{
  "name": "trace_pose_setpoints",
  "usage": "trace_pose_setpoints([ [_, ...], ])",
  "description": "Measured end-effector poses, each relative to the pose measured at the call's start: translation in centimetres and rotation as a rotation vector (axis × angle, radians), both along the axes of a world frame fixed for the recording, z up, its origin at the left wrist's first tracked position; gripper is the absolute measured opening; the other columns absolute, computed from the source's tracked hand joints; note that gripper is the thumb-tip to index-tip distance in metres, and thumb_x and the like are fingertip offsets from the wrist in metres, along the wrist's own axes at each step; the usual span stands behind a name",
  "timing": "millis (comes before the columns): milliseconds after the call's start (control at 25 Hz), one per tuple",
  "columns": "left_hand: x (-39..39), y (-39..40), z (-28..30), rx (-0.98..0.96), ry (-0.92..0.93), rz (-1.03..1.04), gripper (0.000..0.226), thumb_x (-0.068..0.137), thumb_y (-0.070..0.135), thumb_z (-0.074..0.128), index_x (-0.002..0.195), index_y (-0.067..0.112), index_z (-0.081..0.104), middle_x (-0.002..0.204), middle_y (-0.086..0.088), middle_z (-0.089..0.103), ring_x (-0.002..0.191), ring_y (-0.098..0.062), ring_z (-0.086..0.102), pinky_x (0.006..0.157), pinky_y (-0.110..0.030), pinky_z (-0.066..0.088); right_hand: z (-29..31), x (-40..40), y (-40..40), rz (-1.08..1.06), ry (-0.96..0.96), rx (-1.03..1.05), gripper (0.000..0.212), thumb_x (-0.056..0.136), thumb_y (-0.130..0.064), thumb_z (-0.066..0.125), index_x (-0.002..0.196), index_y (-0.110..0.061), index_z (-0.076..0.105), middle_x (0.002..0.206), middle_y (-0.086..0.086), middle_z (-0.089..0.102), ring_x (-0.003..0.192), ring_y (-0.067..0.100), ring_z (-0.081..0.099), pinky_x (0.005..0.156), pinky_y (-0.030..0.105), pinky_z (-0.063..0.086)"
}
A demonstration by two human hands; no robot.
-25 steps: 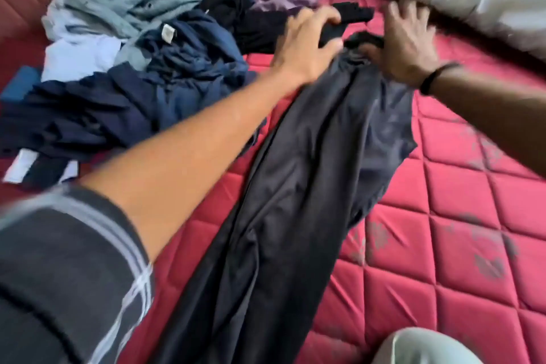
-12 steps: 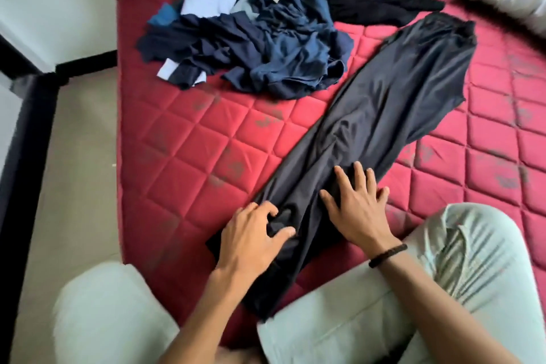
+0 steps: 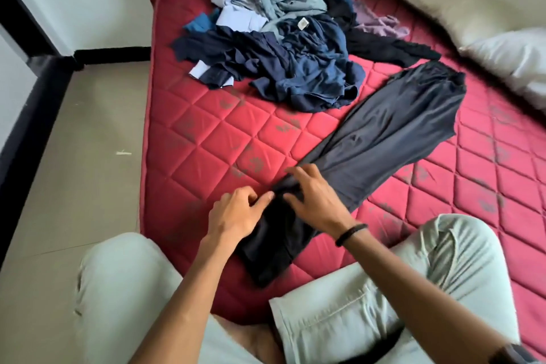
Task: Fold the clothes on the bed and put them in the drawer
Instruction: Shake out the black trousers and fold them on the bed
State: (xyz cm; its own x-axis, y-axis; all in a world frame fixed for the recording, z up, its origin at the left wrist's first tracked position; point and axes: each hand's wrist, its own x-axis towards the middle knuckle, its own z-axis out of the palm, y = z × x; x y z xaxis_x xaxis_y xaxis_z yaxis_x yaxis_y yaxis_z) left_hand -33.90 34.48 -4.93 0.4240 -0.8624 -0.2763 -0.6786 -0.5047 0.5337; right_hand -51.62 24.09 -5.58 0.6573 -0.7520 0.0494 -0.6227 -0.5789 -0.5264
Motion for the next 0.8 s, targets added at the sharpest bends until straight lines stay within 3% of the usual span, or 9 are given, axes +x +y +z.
trace_pose_setpoints([
  [80, 0.3, 0.9, -0.4, 0.012, -0.05, -0.035, 0.051, 0.078, 0.077, 0.065, 0.09, 0.027, 0.065, 0.092, -0.001, 0.067, 0.097, -0.03, 0.064, 0.079, -0.039, 0.047, -1.5, -0.9, 3.3, -0.029, -0.072, -0.059, 0.046, 0.086, -0.035, 0.073, 0.125, -0.018, 0.056, 0.123, 0.003, 0.044, 0.109, 0.025, 0.055, 0.099, 0.038, 0.049],
  [160, 0.3, 1.3, -1.0, -0.086, -0.1, -0.051, 0.034, 0.083, 0.056, 0.075, 0.086, 0.024, 0.066, 0.089, -0.003, 0.059, 0.097, -0.032, 0.063, 0.083, -0.039, 0.045, -2.1, -2.4, 6.4, -0.023, -0.078, -0.059, 0.045, 0.084, -0.051, 0.073, 0.115, -0.021, 0.059, 0.117, -0.003, 0.045, 0.105, 0.02, 0.051, 0.096, 0.035, 0.048],
  [320, -1.1, 1.5, -0.7, -0.074, -0.16, 0.025, 0.02, 0.094, 0.034, 0.069, 0.1, 0.016, 0.065, 0.107, -0.01, 0.063, 0.104, -0.034, 0.063, 0.091, -0.041, 0.046, -0.9, -4.7, 8.4, 0.155, 0.055, 0.013, 0.072, 0.079, -0.077, 0.065, 0.132, -0.029, 0.061, 0.131, -0.006, 0.052, 0.117, 0.014, 0.049, 0.105, 0.025, 0.043],
  [360, -1.4, 1.7, -0.6, -0.035, -0.155, 0.047, 0.018, 0.095, 0.034, 0.067, 0.103, 0.019, 0.063, 0.111, -0.008, 0.063, 0.107, -0.033, 0.064, 0.09, -0.041, 0.048, -0.2, -4.4, 7.4, 0.148, 0.013, 0.043, 0.062, 0.086, -0.073, 0.062, 0.13, -0.029, 0.063, 0.127, -0.007, 0.059, 0.114, 0.013, 0.056, 0.101, 0.026, 0.047],
  [440, -1.3, 2.2, -0.4, 0.01, -0.117, 0.067, 0.016, 0.094, 0.036, 0.068, 0.104, 0.027, 0.061, 0.108, -0.002, 0.065, 0.108, -0.031, 0.066, 0.085, -0.038, 0.049, 1.0, -3.2, 3.2, 0.025, -0.05, 0.022, 0.032, 0.1, -0.046, 0.054, 0.123, -0.027, 0.066, 0.113, -0.005, 0.07, 0.102, 0.018, 0.068, 0.088, 0.037, 0.055],
  [480, -1.0, 2.4, -0.4, 0.02, -0.096, 0.072, 0.015, 0.092, 0.038, 0.07, 0.101, 0.031, 0.059, 0.101, 0.001, 0.065, 0.107, -0.029, 0.067, 0.082, -0.037, 0.049, 1.6, -2.6, 0.1, -0.046, 0.017, -0.059, 0.028, 0.099, -0.032, 0.052, 0.124, -0.028, 0.064, 0.112, -0.002, 0.07, 0.102, 0.024, 0.069, 0.083, 0.042, 0.057],
  [560, 0.1, 2.4, -0.6, 0.035, -0.02, 0.072, 0.021, 0.087, 0.042, 0.075, 0.093, 0.033, 0.057, 0.09, 0.008, 0.062, 0.102, -0.026, 0.067, 0.081, -0.034, 0.048, 2.5, -1.9, -6.5, -0.1, 0.266, -0.215, 0.041, 0.094, -0.016, 0.05, 0.13, -0.031, 0.061, 0.119, 0.003, 0.06, 0.105, 0.034, 0.066, 0.08, 0.047, 0.057],
  [720, 1.8, 2.6, -1.1, 0.033, 0.194, 0.093, 0.037, 0.074, 0.044, 0.087, 0.097, 0.038, 0.059, 0.088, 0.01, 0.065, 0.091, -0.018, 0.064, 0.08, -0.031, 0.044, 3.4, -1.6, -15.2, -0.007, 0.662, -0.253, 0.033, 0.097, -0.01, 0.046, 0.122, -0.022, 0.065, 0.124, 0.011, 0.057, 0.113, 0.037, 0.063, 0.085, 0.047, 0.054],
  [800, 2.4, 2.9, -2.0, -0.003, 0.233, 0.091, 0.027, 0.074, 0.043, 0.088, 0.091, 0.033, 0.07, 0.083, 0.006, 0.07, 0.086, -0.018, 0.067, 0.075, -0.029, 0.048, 4.1, -1.2, -16.7, 0.03, 0.686, -0.305, 0.023, 0.095, -0.012, 0.049, 0.109, -0.02, 0.066, 0.12, 0.01, 0.064, 0.109, 0.035, 0.066, 0.079, 0.043, 0.052],
])
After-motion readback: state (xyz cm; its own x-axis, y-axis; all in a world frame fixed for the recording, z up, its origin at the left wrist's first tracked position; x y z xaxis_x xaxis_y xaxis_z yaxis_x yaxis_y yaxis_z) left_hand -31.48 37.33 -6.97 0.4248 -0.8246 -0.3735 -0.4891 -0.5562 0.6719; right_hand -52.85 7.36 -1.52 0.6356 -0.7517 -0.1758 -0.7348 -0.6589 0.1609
